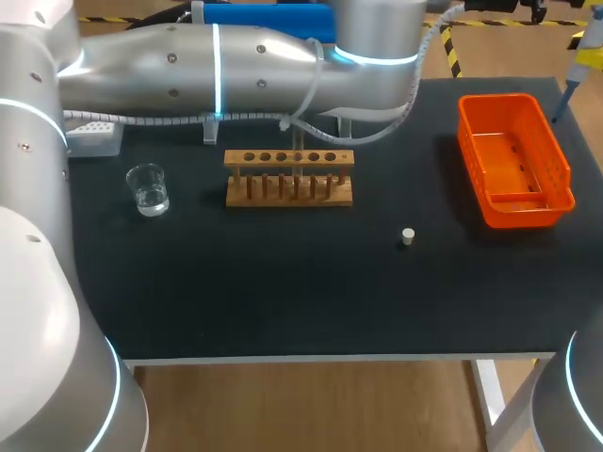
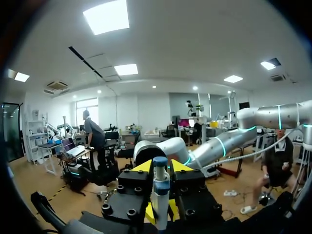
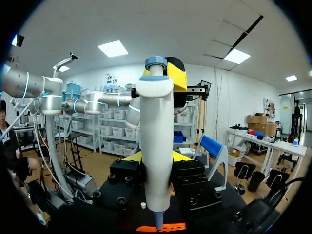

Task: Invert the test tube, pick up the pipette, mount the tip to pipette, aspirate from beaker and dispense into the tube, eject the tip, return the pipette, and cap with the stopper.

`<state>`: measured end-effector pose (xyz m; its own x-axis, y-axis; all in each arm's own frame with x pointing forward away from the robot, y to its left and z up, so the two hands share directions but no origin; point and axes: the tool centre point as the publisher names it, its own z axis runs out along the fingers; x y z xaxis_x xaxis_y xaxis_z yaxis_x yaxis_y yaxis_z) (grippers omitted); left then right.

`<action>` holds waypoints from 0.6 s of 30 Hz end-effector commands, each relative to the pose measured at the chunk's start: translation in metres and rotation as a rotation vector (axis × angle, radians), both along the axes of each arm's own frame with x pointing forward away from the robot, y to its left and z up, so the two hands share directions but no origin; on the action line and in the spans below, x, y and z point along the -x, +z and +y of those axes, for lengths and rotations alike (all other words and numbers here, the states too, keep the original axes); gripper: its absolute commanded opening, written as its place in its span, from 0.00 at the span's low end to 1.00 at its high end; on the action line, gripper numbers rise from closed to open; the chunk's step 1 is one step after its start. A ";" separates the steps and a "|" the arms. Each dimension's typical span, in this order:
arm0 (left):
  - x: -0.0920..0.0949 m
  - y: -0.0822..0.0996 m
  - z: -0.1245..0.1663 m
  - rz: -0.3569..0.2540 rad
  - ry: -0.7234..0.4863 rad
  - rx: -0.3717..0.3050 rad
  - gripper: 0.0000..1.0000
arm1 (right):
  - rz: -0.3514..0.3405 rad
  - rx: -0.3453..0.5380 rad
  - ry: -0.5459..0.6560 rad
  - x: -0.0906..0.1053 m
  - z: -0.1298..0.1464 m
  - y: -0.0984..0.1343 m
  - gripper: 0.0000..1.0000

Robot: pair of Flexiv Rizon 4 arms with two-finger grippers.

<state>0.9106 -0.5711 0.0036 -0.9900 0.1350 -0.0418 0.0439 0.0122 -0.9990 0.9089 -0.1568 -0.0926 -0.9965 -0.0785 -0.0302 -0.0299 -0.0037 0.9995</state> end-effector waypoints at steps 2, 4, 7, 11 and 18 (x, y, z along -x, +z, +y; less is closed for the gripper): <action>0.000 -0.001 0.020 0.033 -0.012 -0.009 1.00 | 0.000 0.003 -0.002 0.001 0.000 0.001 0.00; 0.000 -0.001 0.031 0.032 0.003 -0.026 1.00 | 0.000 0.003 -0.002 0.001 0.000 0.001 0.00; 0.001 -0.006 0.053 0.035 0.023 -0.035 1.00 | 0.000 0.003 -0.002 0.001 0.000 0.001 0.00; 0.005 -0.011 0.085 0.015 0.039 -0.046 1.00 | 0.000 0.003 -0.002 0.001 0.000 0.001 0.00; 0.013 -0.028 0.139 0.020 0.078 -0.056 1.00 | 0.000 0.003 -0.002 0.001 0.000 0.001 0.00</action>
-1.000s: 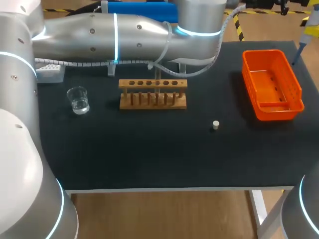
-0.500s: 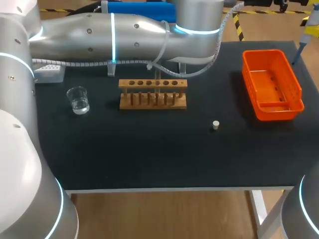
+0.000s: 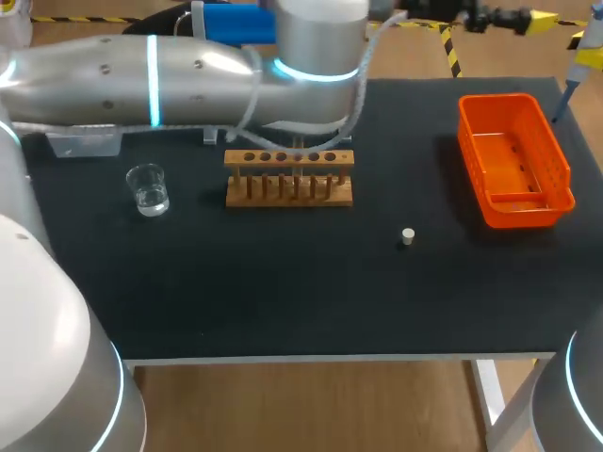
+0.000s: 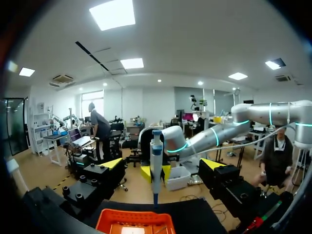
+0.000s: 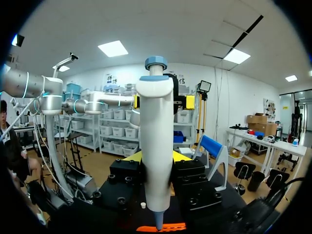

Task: Invert the test tube, pick up the pipette, mount the tip to pipette, aspirate from beaker and dispense into the tube, eject the tip, return the pipette, and cap with the stopper.

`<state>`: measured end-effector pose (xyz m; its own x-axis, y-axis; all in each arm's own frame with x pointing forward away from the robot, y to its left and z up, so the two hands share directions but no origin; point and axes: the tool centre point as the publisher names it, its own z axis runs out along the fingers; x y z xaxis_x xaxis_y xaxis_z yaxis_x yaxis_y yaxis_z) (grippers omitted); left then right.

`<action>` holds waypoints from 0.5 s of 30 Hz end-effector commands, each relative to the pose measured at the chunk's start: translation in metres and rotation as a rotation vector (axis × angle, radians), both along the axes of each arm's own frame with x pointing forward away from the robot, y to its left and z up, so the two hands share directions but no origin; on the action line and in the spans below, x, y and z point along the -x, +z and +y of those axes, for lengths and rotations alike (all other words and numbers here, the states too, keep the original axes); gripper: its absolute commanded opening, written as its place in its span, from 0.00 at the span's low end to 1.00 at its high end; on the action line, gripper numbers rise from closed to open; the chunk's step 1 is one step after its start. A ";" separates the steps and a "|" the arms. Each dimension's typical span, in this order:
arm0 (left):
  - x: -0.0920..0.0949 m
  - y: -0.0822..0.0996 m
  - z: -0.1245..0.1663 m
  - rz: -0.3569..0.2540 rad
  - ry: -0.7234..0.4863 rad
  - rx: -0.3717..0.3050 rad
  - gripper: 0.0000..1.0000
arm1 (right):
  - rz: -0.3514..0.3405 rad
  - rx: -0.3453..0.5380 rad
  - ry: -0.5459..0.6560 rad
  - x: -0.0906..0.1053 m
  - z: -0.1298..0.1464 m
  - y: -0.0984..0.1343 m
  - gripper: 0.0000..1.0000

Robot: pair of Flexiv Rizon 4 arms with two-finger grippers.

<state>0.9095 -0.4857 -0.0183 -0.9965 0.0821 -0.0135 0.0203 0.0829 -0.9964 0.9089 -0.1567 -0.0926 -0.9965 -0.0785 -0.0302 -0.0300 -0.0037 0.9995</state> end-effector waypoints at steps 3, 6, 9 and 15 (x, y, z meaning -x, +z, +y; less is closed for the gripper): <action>0.016 -0.014 0.074 -0.012 0.029 0.021 1.00 | 0.000 0.003 -0.002 0.001 0.000 0.001 0.00; 0.020 -0.024 0.093 -0.018 0.037 0.021 1.00 | 0.000 0.003 -0.002 0.001 0.000 0.001 0.00; 0.024 -0.033 0.110 -0.023 0.039 0.038 1.00 | 0.000 0.003 -0.002 0.001 0.000 0.001 0.00; 0.032 -0.055 0.148 -0.028 0.042 0.088 1.00 | 0.000 0.003 -0.002 0.001 0.000 0.001 0.00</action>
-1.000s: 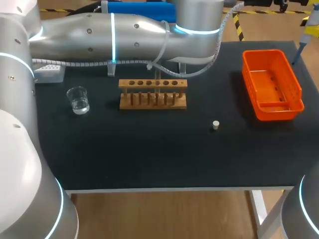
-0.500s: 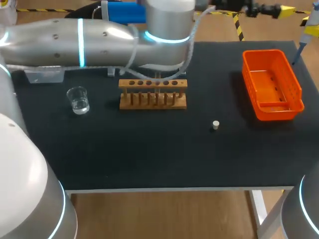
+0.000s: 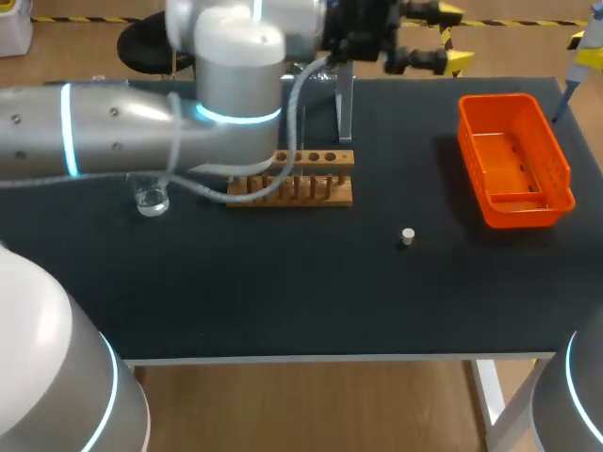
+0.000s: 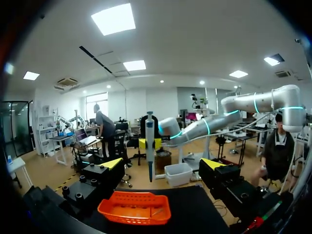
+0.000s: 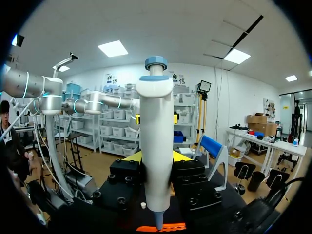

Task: Invert the test tube, pick up the pipette, mount the tip to pipette, aspirate from beaker and dispense into the tube, eject the tip, return the pipette, and cap with the stopper.

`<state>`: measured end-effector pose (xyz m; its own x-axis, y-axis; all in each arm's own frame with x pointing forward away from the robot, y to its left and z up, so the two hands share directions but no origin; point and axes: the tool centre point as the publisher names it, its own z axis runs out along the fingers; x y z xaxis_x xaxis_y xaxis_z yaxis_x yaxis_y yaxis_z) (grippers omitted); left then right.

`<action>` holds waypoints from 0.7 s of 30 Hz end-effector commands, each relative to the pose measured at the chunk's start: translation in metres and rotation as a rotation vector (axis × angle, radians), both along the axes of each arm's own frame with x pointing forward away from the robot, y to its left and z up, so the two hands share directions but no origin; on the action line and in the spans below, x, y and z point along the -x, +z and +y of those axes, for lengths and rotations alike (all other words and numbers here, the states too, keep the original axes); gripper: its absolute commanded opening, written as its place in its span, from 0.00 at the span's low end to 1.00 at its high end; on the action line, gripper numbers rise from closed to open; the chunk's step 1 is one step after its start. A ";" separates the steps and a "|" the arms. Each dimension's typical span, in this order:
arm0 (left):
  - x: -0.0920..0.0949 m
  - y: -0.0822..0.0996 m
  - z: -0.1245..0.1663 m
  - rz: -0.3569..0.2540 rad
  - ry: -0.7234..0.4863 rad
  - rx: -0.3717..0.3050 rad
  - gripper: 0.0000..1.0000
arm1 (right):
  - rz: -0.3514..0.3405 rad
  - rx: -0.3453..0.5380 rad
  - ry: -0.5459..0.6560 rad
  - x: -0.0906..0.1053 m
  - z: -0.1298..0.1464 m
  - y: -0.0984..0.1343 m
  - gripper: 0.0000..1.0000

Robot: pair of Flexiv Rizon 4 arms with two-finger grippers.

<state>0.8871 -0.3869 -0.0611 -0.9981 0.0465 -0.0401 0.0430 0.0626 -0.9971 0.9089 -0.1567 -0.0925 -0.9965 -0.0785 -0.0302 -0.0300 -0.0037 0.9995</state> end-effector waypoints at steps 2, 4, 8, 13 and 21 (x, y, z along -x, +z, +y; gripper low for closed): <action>0.011 -0.019 0.061 0.012 0.000 0.081 1.00 | 0.000 0.003 -0.002 0.001 0.000 0.001 0.00; 0.013 -0.027 0.074 0.016 0.011 0.080 1.00 | 0.000 0.003 -0.002 0.001 0.000 0.001 0.00; 0.018 -0.042 0.100 0.026 0.032 0.094 1.00 | 0.000 0.003 -0.002 0.001 0.000 0.001 0.00; 0.024 -0.058 0.130 0.042 0.052 0.094 1.00 | 0.000 0.003 -0.002 0.001 0.000 0.001 0.00; 0.032 -0.070 0.166 0.048 0.090 0.093 1.00 | 0.000 0.003 -0.002 0.001 0.000 0.001 0.00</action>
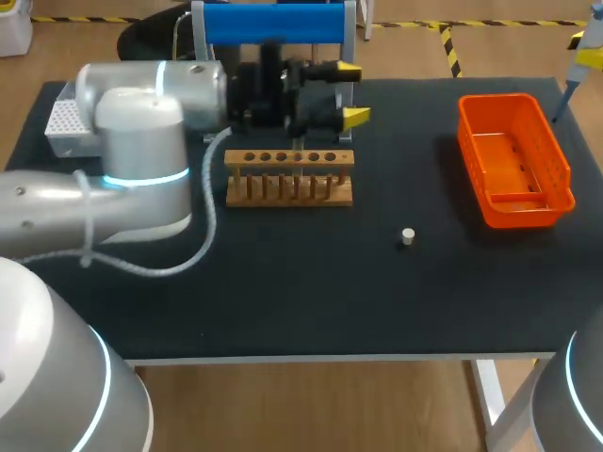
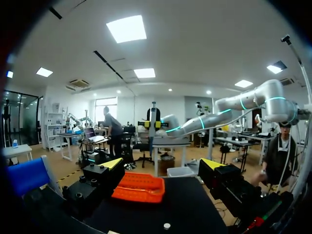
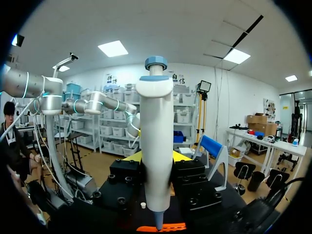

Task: Invert the test tube, pick up the pipette, mount the tip to pipette, aspirate from beaker and dispense into the tube, eject the tip, return the pipette, and cap with the stopper.

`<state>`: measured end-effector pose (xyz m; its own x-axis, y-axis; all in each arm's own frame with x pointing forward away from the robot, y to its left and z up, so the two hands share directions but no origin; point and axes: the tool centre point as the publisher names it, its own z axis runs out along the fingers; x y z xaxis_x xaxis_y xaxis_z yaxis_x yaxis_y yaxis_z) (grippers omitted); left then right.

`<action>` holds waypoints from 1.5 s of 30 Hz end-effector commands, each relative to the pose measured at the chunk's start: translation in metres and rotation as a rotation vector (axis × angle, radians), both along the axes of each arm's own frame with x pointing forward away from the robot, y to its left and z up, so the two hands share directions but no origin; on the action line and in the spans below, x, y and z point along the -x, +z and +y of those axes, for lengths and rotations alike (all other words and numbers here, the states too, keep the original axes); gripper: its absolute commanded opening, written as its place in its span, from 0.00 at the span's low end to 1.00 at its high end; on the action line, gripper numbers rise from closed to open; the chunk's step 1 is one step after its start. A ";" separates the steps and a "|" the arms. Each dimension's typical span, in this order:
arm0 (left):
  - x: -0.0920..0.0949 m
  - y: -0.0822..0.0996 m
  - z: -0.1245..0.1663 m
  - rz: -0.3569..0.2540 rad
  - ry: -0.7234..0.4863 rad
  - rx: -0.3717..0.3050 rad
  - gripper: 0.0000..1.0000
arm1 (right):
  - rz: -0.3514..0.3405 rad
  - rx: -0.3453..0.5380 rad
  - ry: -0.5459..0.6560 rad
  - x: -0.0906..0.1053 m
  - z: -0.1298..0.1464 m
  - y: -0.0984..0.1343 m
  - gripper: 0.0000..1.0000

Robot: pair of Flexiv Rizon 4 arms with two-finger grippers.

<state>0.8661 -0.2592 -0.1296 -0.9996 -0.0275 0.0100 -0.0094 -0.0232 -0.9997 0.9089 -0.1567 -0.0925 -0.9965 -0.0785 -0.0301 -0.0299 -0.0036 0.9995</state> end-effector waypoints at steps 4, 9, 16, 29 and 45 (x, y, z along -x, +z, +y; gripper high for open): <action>0.014 -0.001 0.049 0.003 0.019 -0.021 1.00 | 0.000 0.003 -0.002 0.001 0.000 0.001 0.00; 0.015 0.002 0.057 0.008 0.015 -0.039 1.00 | 0.000 0.003 -0.002 0.001 0.000 0.001 0.00; 0.016 0.003 0.056 0.025 0.010 -0.054 1.00 | 0.000 0.003 -0.002 0.001 0.000 0.001 0.00; 0.016 0.003 0.056 0.025 0.010 -0.054 1.00 | 0.000 0.003 -0.002 0.001 0.000 0.001 0.00; 0.016 0.003 0.056 0.025 0.010 -0.054 1.00 | -0.008 0.028 -0.101 0.039 0.050 0.003 0.00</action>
<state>0.8496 -0.2031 -0.1272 -0.9988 -0.0380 0.0324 -0.0335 0.0275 -0.9991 0.8917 -0.1309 -0.0923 -0.9959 -0.0845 -0.0307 -0.0322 0.0161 0.9994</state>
